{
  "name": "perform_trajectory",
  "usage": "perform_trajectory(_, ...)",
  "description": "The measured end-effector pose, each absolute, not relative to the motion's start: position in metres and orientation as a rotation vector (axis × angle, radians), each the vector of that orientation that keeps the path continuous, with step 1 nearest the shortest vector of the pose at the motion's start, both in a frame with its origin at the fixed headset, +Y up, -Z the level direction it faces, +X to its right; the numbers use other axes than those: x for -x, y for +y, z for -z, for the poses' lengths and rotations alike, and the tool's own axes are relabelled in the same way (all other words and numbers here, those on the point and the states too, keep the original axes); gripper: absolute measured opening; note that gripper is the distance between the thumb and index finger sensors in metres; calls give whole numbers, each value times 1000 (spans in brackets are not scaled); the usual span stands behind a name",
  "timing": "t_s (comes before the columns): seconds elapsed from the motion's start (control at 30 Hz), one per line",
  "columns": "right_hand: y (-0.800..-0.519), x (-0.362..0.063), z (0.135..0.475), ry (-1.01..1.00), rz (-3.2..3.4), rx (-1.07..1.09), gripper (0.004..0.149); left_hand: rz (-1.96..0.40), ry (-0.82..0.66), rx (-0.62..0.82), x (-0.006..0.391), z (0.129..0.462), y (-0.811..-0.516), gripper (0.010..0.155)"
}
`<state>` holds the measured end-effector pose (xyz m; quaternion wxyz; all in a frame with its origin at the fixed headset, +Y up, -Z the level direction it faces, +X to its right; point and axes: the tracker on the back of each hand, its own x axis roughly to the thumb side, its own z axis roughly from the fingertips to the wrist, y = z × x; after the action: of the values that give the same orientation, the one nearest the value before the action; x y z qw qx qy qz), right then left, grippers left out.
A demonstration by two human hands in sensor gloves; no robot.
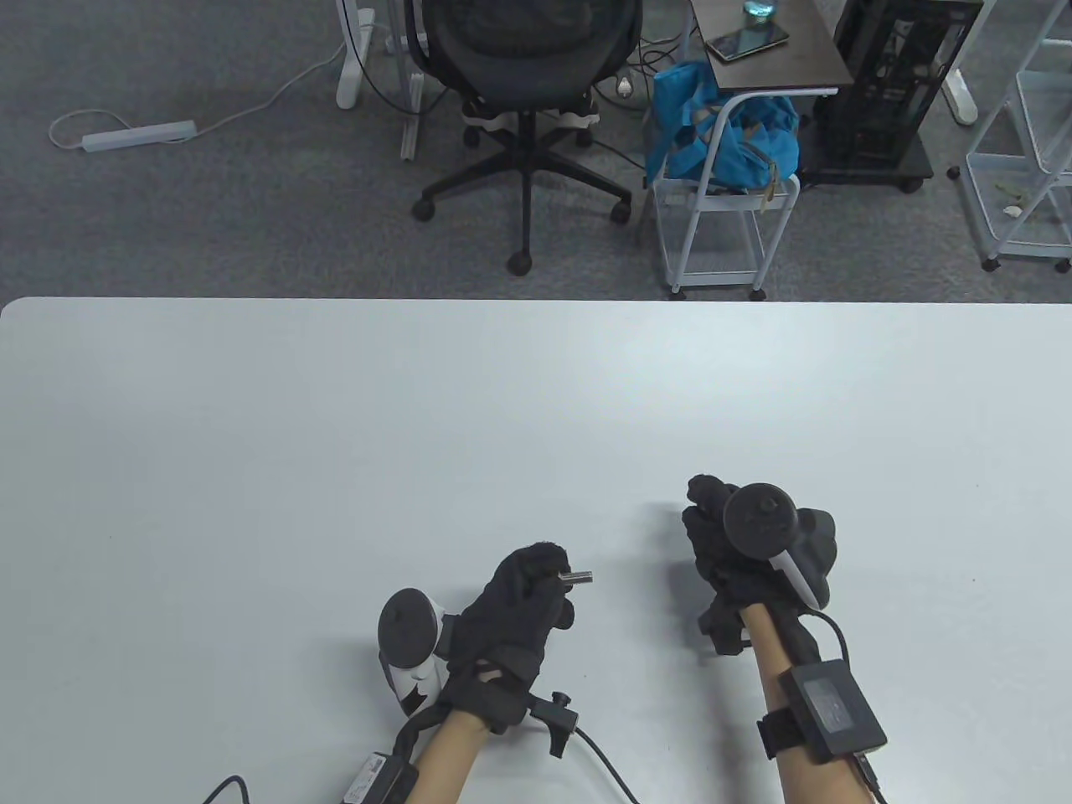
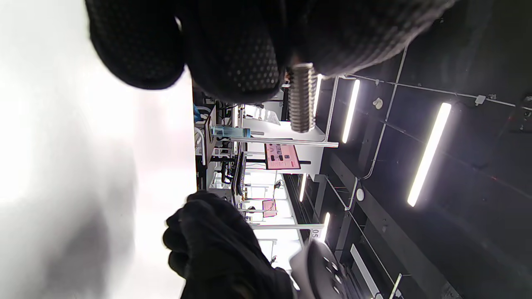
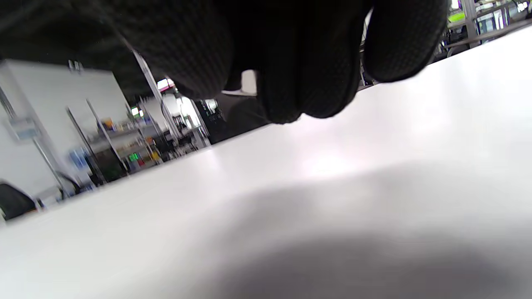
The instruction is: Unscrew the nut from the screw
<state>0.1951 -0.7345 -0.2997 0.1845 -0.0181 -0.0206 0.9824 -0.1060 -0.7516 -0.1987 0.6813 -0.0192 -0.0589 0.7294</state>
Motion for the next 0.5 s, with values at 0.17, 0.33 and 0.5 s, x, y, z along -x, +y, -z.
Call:
perform_trajectory(0.17, -756, -190, 317, 71, -2904, 29, 49, -1639, -124, 27, 112, 198, -751, 49)
perform_trajectory(0.33, -764, -190, 326, 114, -2981, 25, 49, -1634, -101, 21, 117, 199, -754, 49)
perform_trajectory(0.5, -765, -182, 325, 137, -3097, -13, 50, -1626, -92, 14, 119, 198, -754, 49)
